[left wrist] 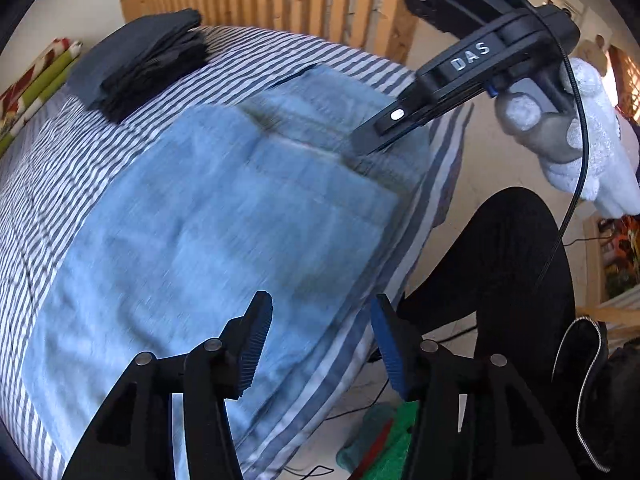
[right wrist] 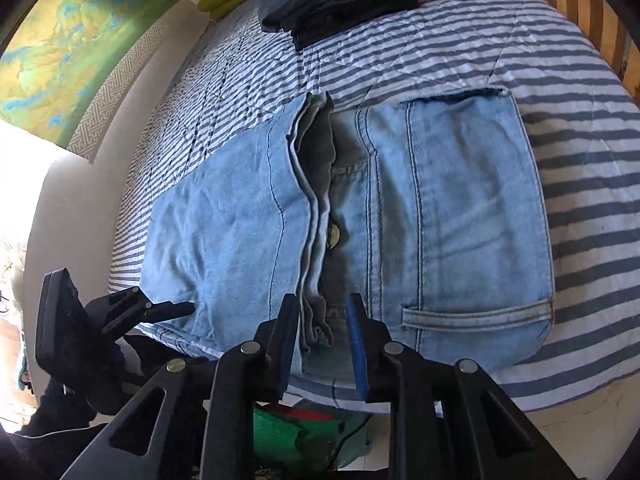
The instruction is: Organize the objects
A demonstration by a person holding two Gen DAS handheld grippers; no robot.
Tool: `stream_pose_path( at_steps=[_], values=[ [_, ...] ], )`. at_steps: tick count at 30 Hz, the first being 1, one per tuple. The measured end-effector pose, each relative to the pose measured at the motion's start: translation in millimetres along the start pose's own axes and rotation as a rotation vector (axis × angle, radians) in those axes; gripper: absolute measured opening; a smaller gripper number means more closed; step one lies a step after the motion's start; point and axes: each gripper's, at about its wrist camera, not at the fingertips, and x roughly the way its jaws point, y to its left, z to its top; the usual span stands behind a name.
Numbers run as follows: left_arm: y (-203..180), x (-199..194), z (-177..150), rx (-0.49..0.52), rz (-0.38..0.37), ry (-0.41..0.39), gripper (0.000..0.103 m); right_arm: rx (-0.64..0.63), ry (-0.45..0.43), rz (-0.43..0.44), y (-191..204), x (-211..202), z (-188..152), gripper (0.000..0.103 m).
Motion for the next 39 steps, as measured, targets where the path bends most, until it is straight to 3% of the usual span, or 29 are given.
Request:
stream_pose_path(
  at_steps=[4, 6, 7, 9, 11, 18, 27, 29, 30, 39],
  values=[
    [-32.7, 44.8, 32.4, 0.064, 0.05, 0.036, 0.055, 0.046, -0.003, 0.059, -7.1, 7.4, -1.1, 0.022],
    [-34.7, 57.0, 36.0, 0.051, 0.056, 0.06, 0.044, 0.072, -0.022, 0.071, -12.2, 6.0, -1.9, 0.022],
    [-29.7, 58.2, 40.3, 0.013, 0.022, 0.06, 0.042, 0.083, -0.03, 0.08, -15.1, 3.8, -3.0, 0.022],
    [-6.9, 54.2, 43.1, -0.084, -0.068, 0.048, 0.027, 0.089, -0.038, 0.089, -18.3, -1.5, -7.6, 0.022],
    [16.9, 55.8, 40.1, -0.135, -0.116, 0.041, 0.027, 0.09, -0.037, 0.103, -19.8, -5.1, -12.7, 0.022],
    [14.9, 47.7, 35.6, -0.112, -0.142, 0.028, 0.021, 0.067, -0.009, 0.12, -15.2, 10.2, -15.3, 0.022],
    [48.9, -7.3, 18.8, -0.251, -0.193, -0.082, 0.015, 0.025, 0.029, 0.084, -6.4, 33.1, -21.4, 0.022],
    [52.1, -17.0, 19.2, -0.254, -0.187, -0.102, 0.015, -0.002, 0.023, 0.052, 2.7, 36.5, -21.8, 0.017],
    [53.3, -19.8, 20.3, -0.253, -0.184, -0.109, 0.015, -0.011, 0.019, 0.038, 6.7, 37.8, -22.0, 0.004],
    [50.6, -36.5, 25.2, -0.238, -0.206, -0.164, 0.015, -0.036, -0.083, 0.078, 29.1, -9.2, -30.6, 0.001]
  ],
)
